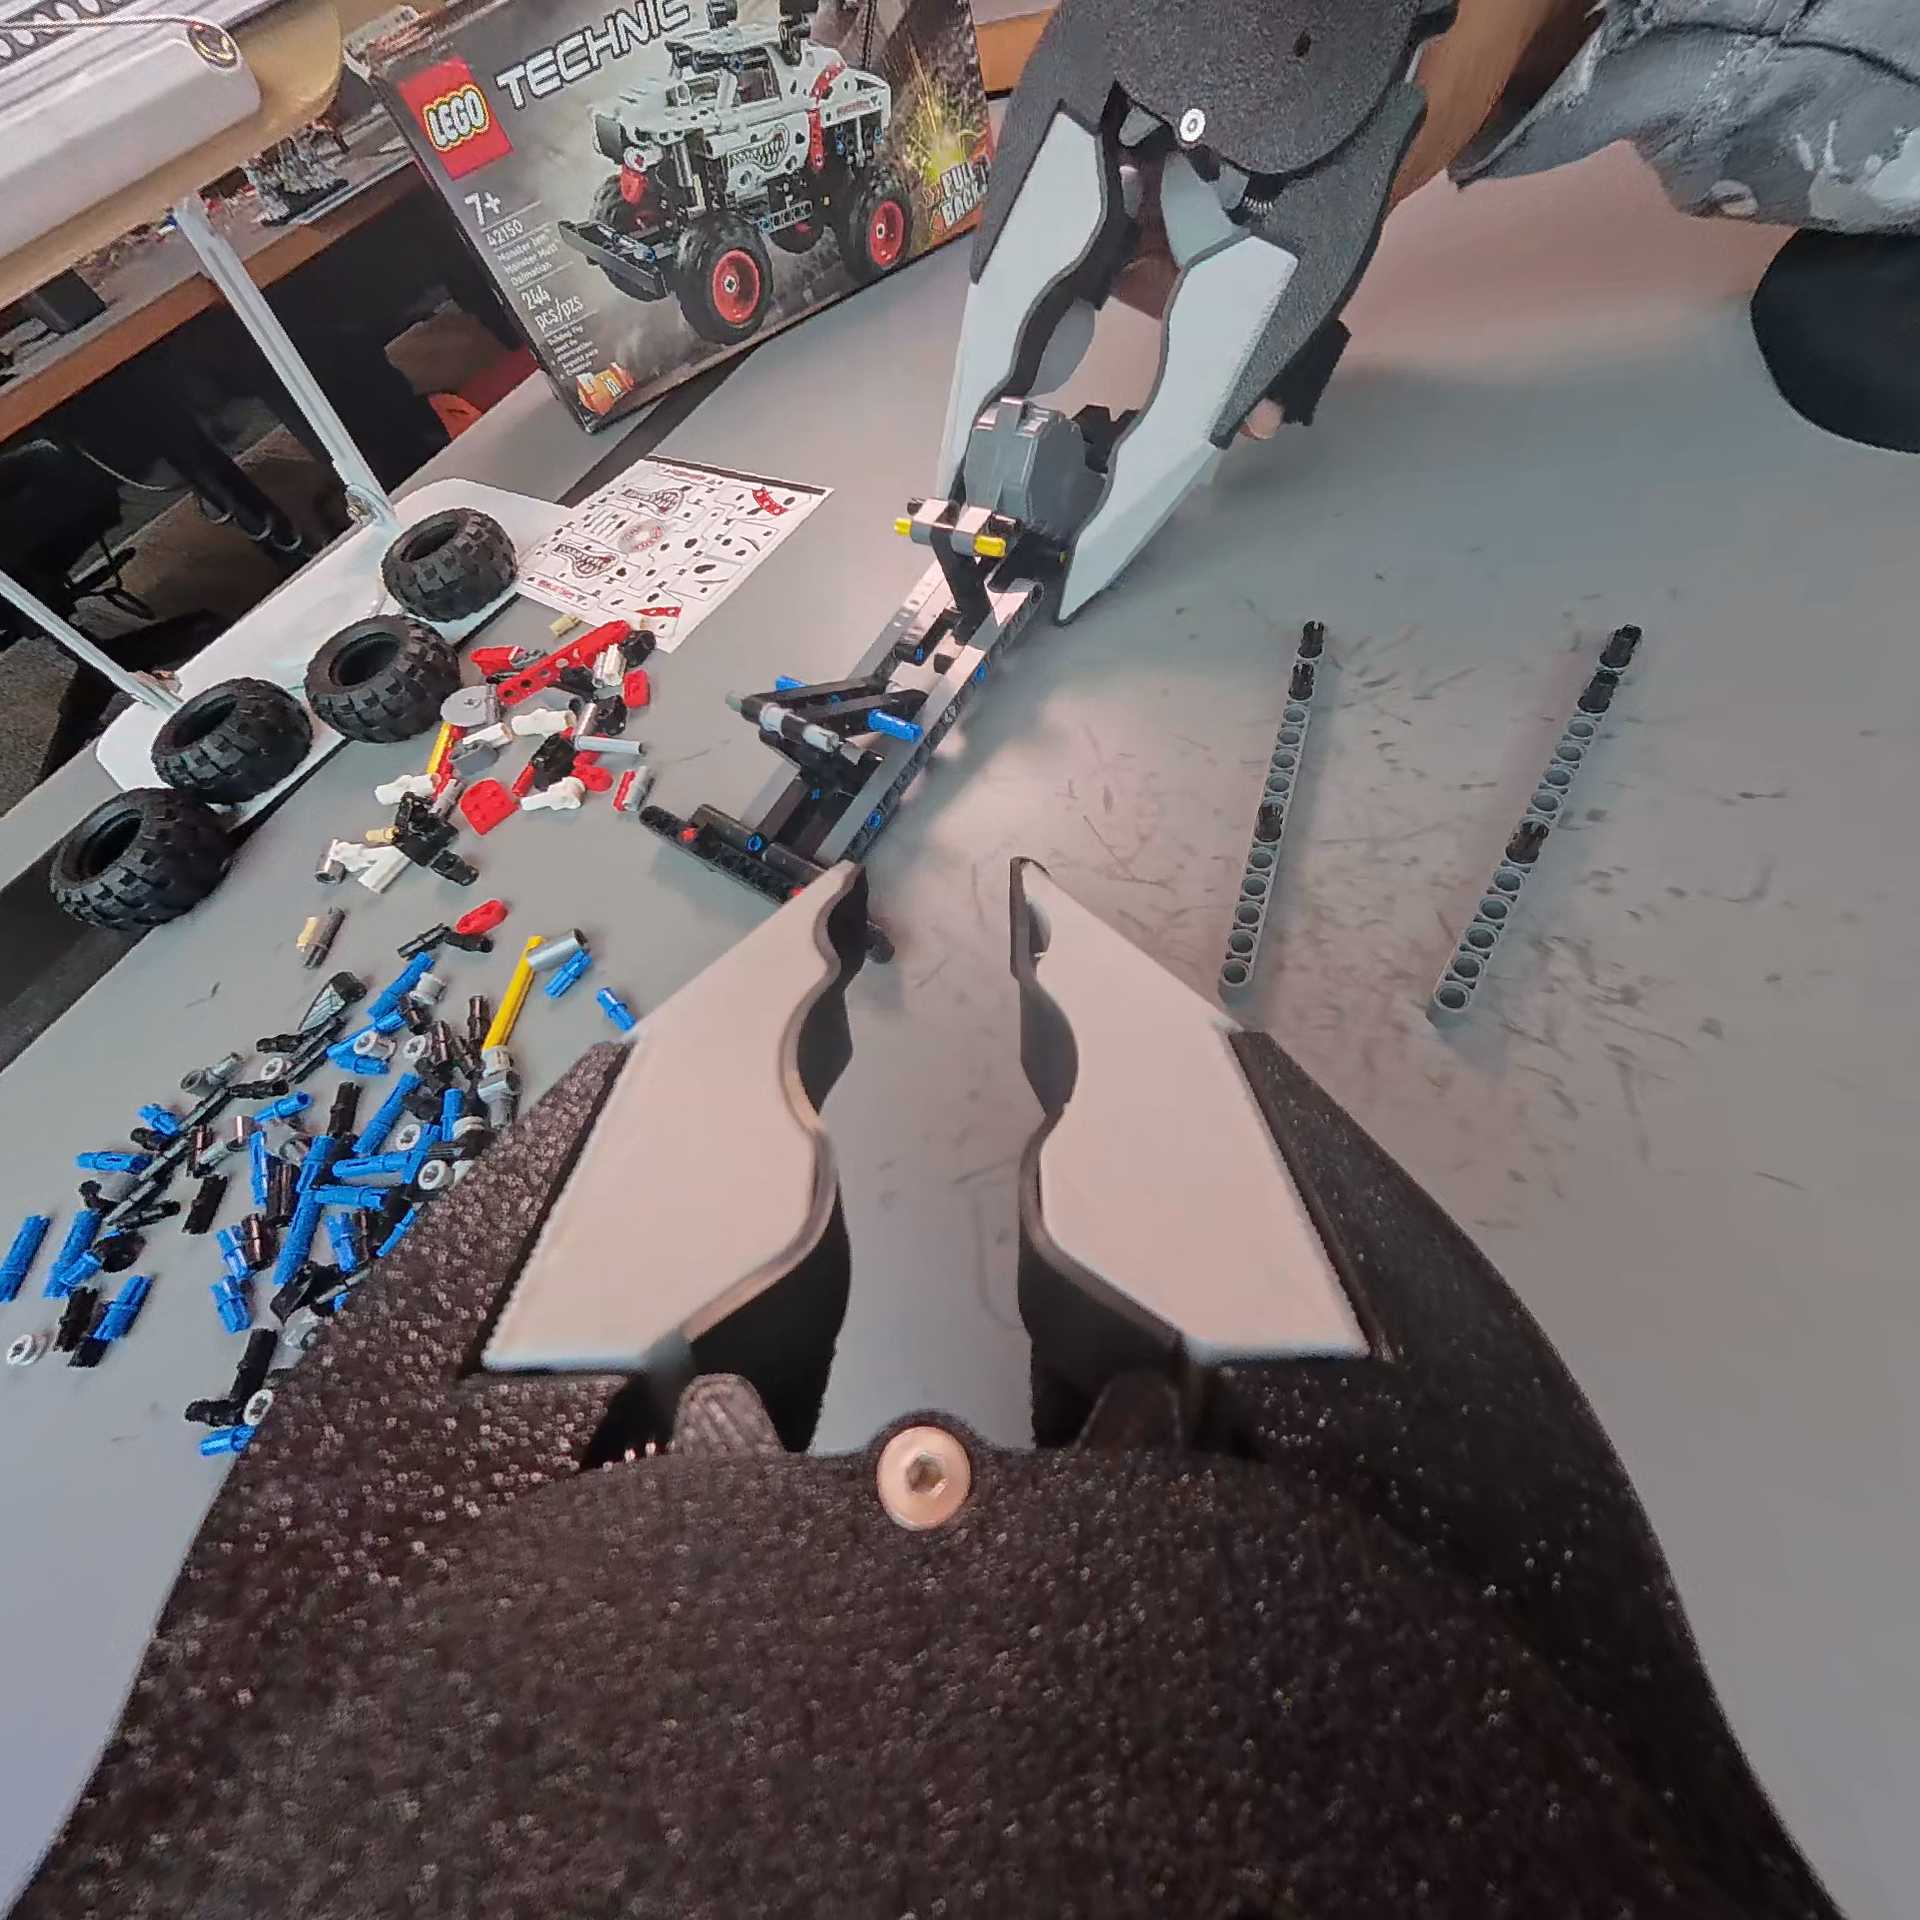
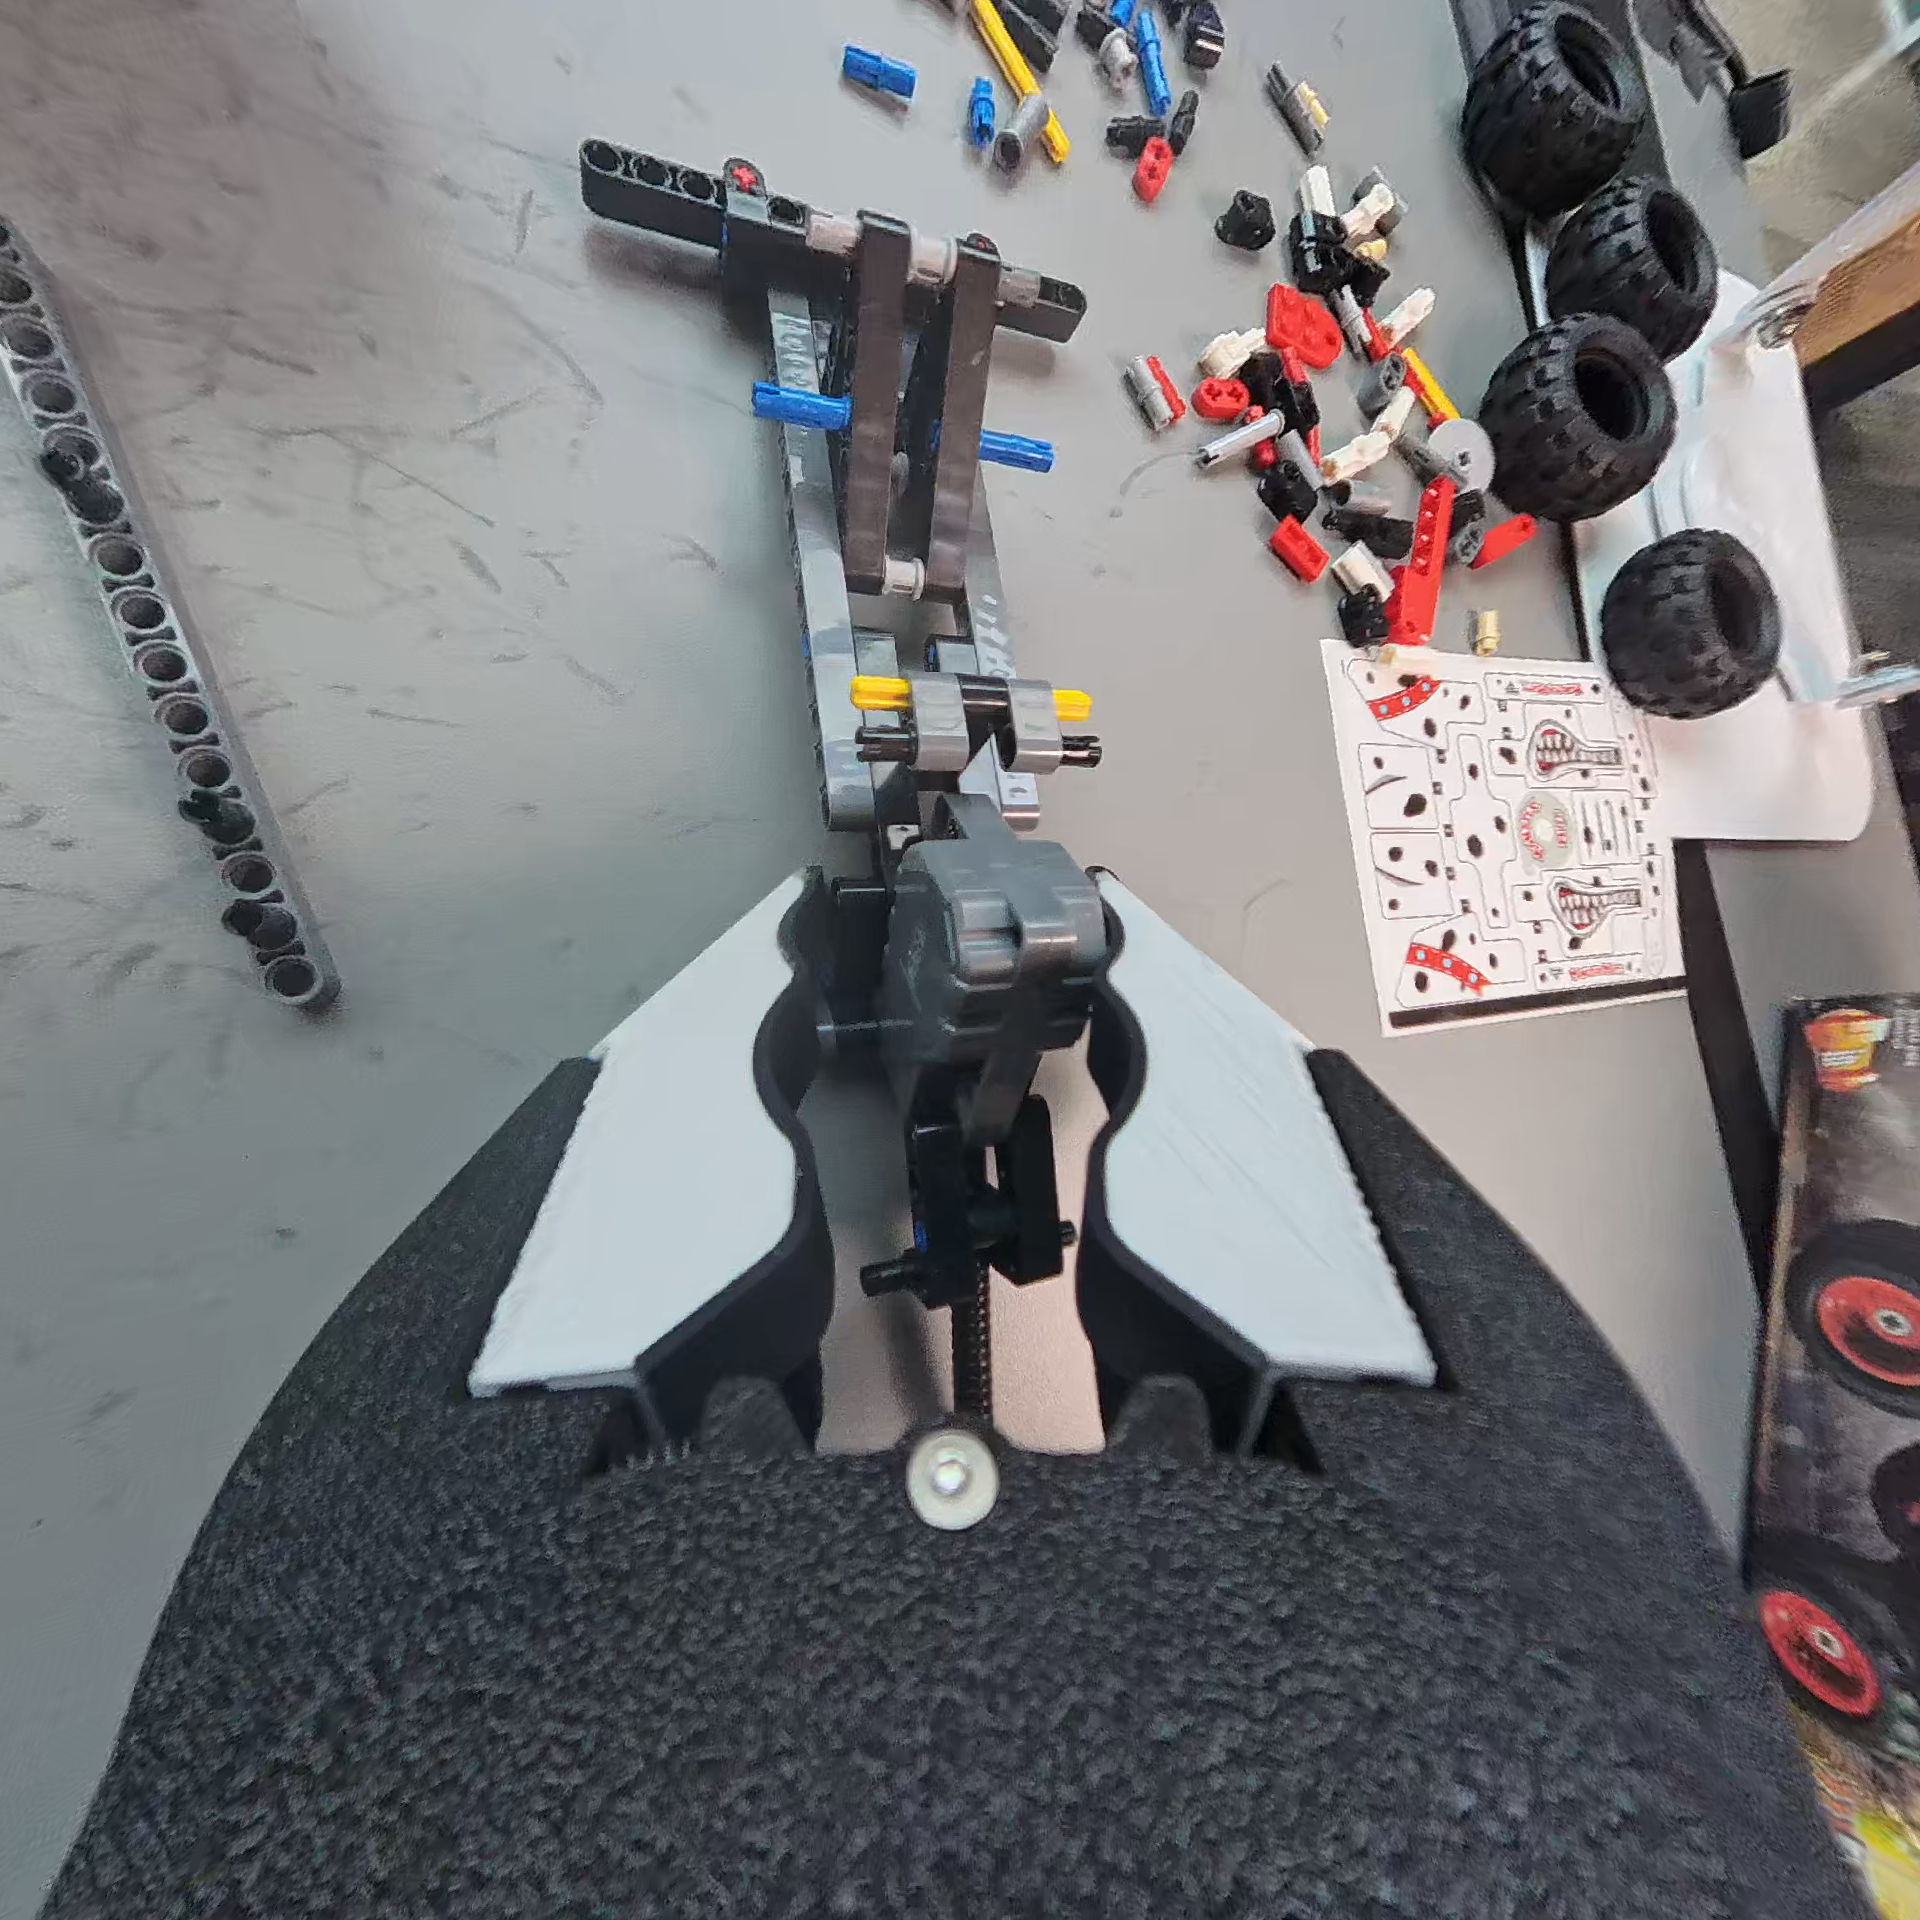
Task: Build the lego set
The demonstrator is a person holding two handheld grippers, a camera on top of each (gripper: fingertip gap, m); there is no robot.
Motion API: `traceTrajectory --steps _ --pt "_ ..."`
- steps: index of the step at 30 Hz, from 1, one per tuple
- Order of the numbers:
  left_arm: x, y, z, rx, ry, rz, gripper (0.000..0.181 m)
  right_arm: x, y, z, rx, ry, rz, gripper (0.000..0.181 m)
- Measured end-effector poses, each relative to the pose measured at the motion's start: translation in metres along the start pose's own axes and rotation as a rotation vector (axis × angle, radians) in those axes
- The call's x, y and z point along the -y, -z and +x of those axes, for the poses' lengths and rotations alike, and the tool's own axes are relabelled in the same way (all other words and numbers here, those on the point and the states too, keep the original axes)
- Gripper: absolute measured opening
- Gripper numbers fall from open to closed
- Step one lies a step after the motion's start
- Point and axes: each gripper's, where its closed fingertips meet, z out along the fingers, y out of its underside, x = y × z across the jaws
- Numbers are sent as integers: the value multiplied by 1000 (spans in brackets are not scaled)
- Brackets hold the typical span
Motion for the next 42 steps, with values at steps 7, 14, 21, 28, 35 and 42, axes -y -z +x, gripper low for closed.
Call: traceTrajectory --steps 7,14,21,28,35,42 --pt "0 0 2 -6 -13 0 28 -1 19 -30 184 97 98 43" --pt "0 0 3 -26 1 0 29 -9 23 -25 171 88 118 46" --pt "6 5 -5 -20 54 51 29 -7 23 -21 144 48 158 54" --pt "16 18 -24 12 167 148 29 36 49 -7 139 -172 445 64" --pt "19 24 -34 30 216 193 30 51 58 34 -73 -305 621 51" --pt "23 31 -39 45 236 235 31 59 73 52 -177 -342 701 44"
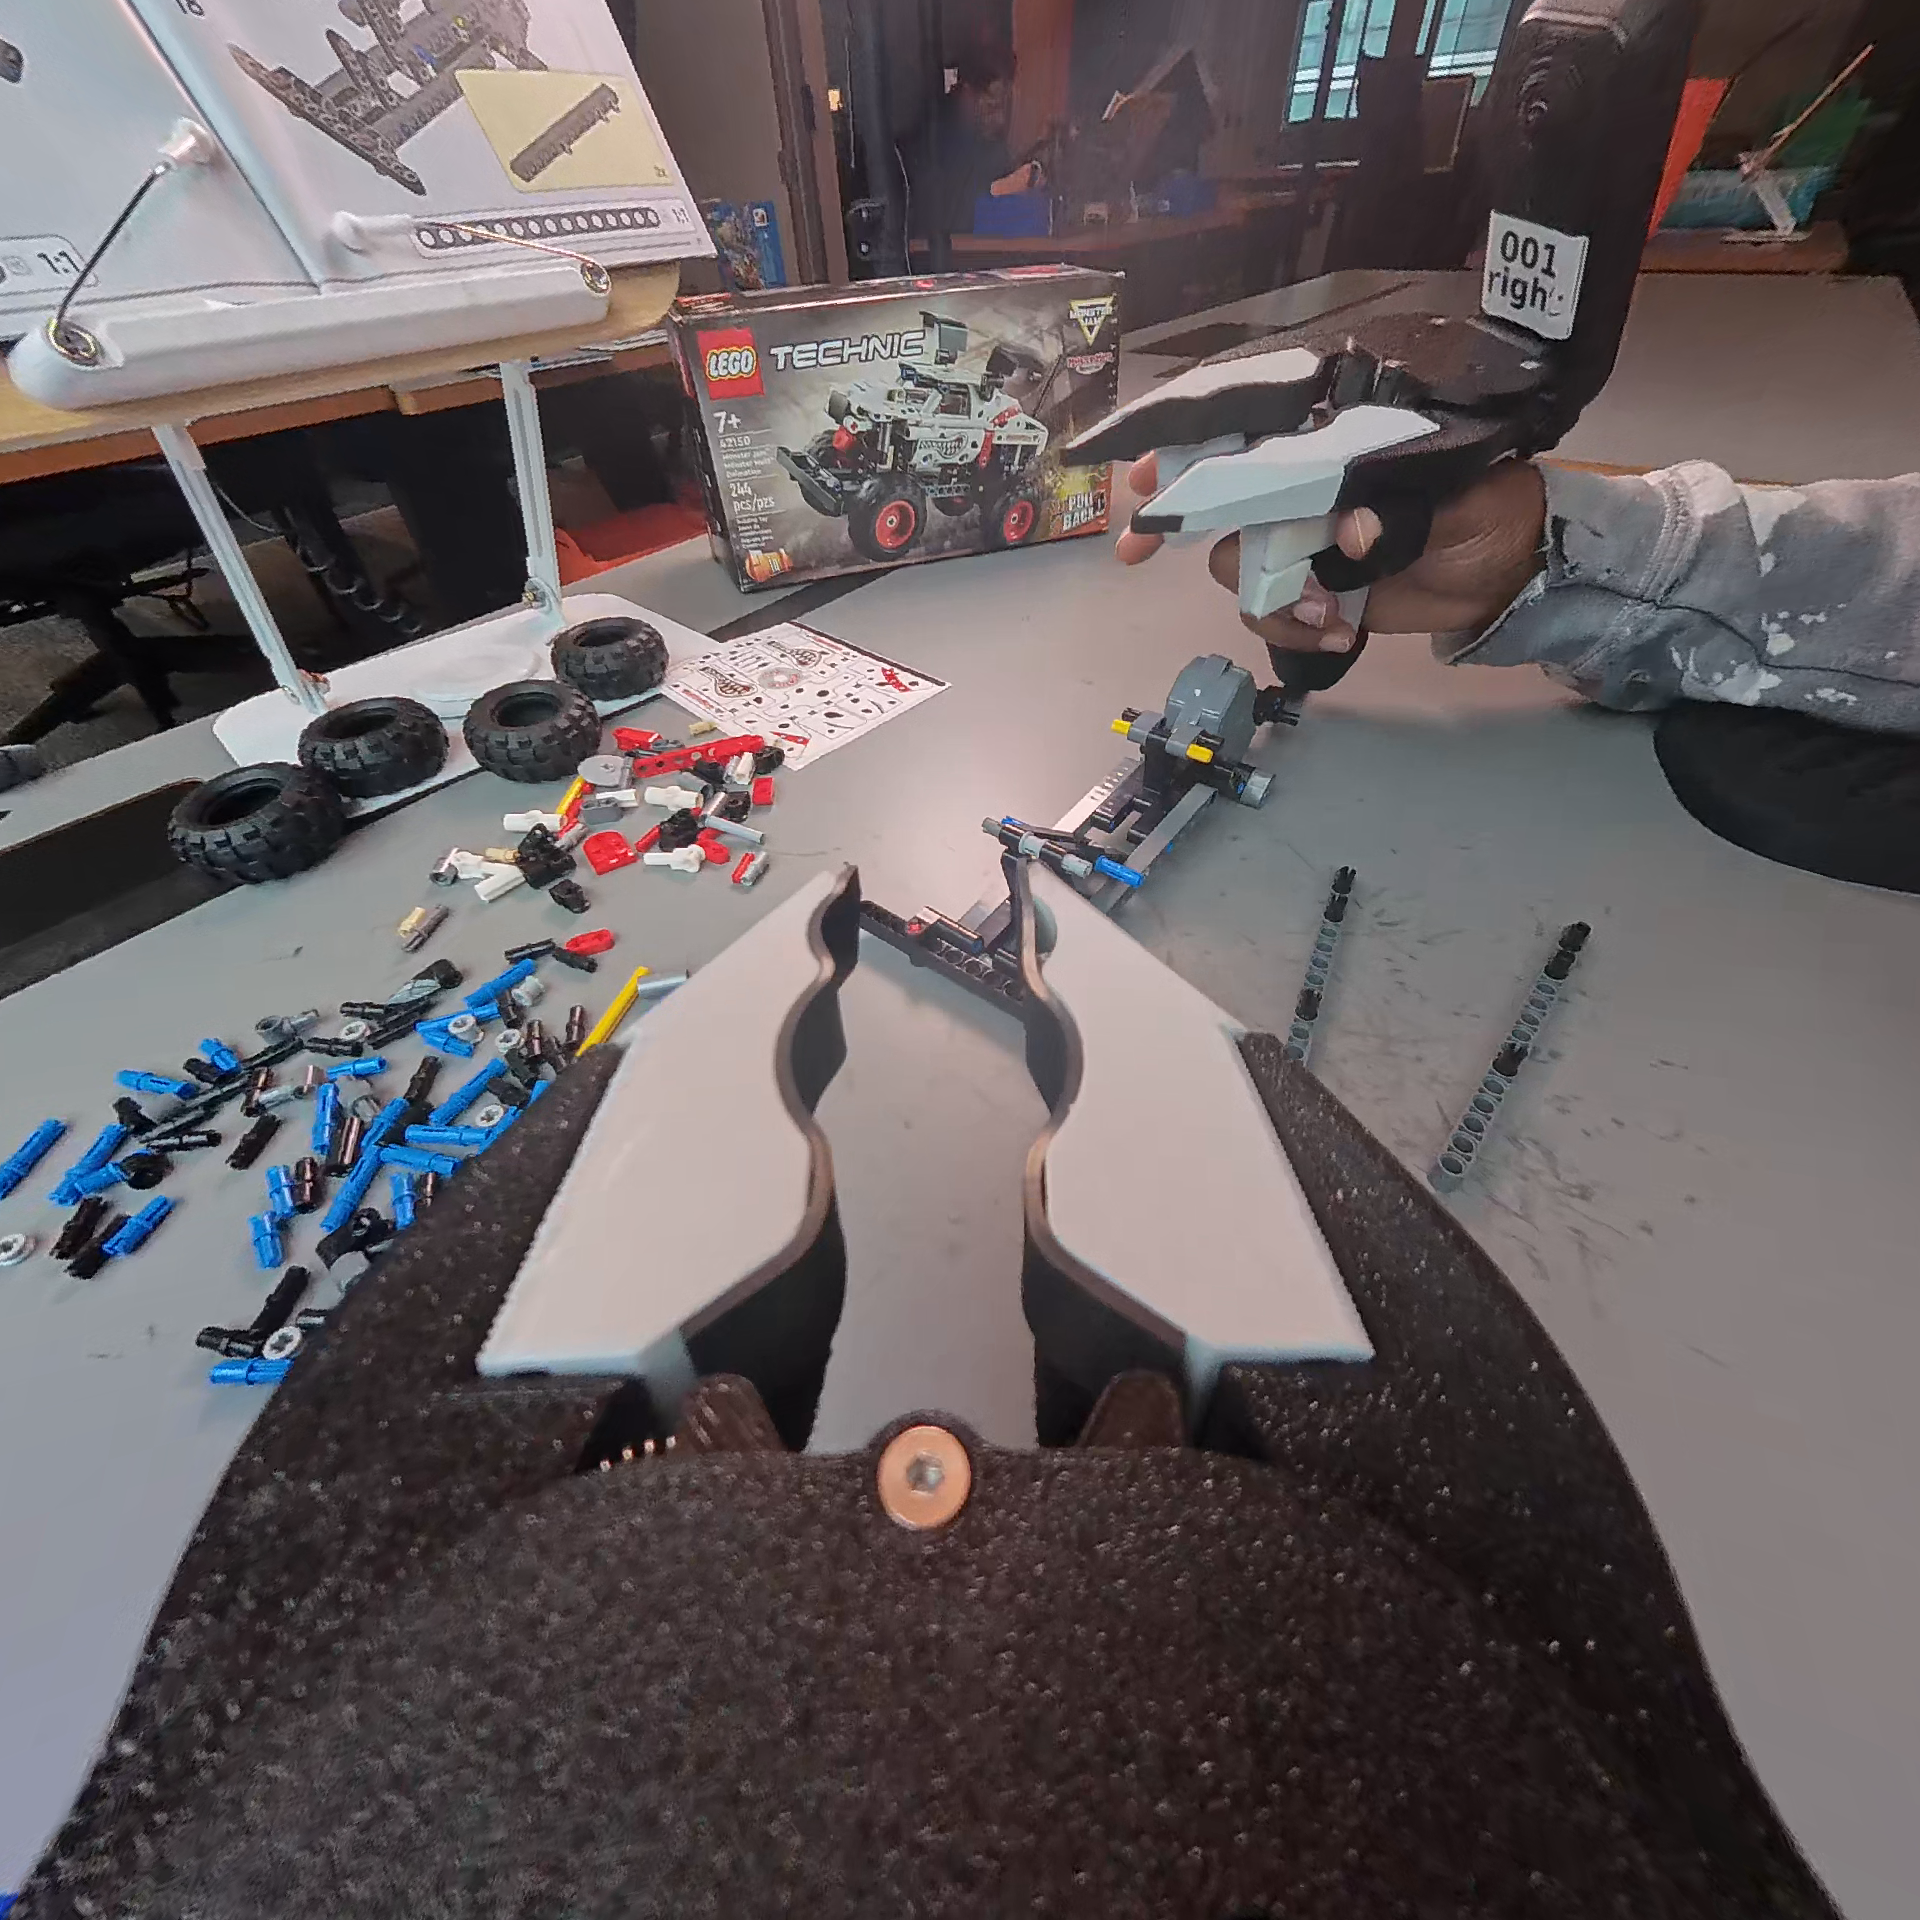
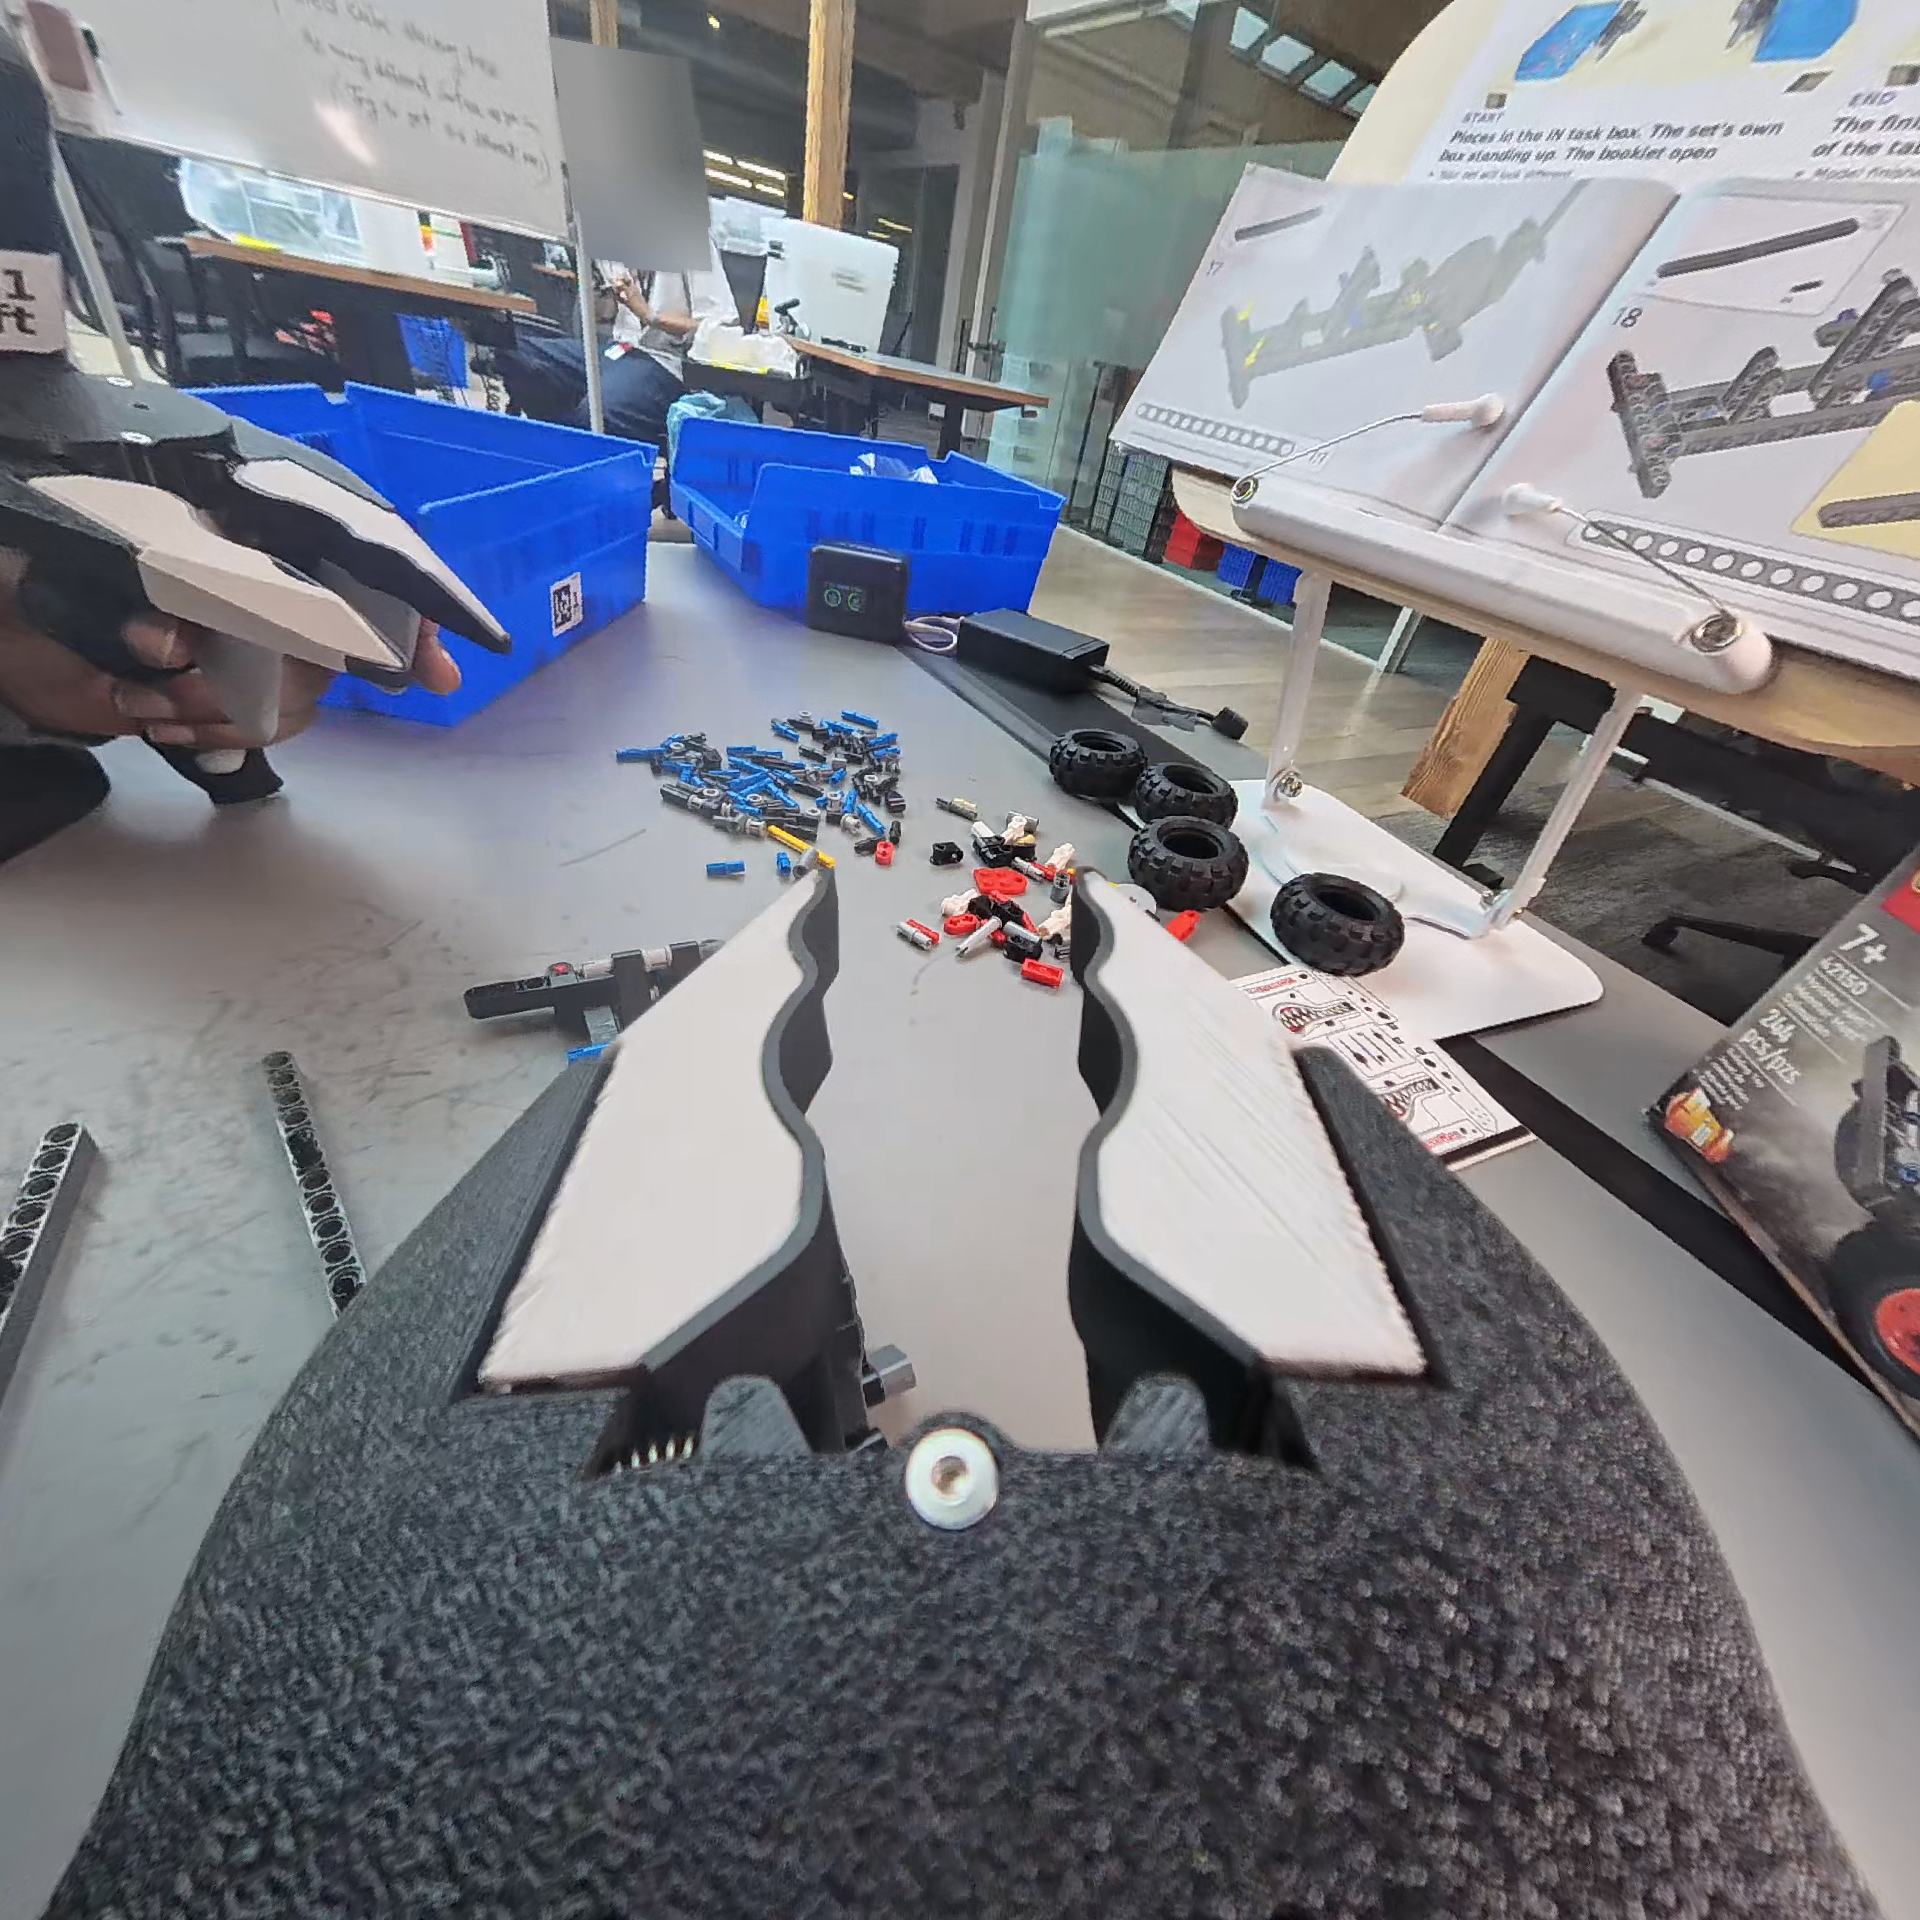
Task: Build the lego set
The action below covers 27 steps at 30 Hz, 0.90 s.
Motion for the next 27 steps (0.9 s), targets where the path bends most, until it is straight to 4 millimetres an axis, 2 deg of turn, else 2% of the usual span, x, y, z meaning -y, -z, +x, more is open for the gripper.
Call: traceTrajectory --steps 8,12,20,23,25,27 --pt "1 0 -4 -2 30 7 34 -1 2 -5 23 23 -14 36" --pt "1 0 -2 0 14 5 35 -4 2 -13 73 34 -48 36" --pt "1 -1 2 19 -60 -4 37 3 10 -9 62 84 -84 36" --pt "4 -2 8 1 -57 7 37 -13 18 -21 163 119 -231 41" --pt "6 -3 13 -16 -48 12 38 -40 32 -40 283 129 -421 57" --pt "6 -4 18 -28 -46 11 38 -67 44 -40 283 195 -586 67"
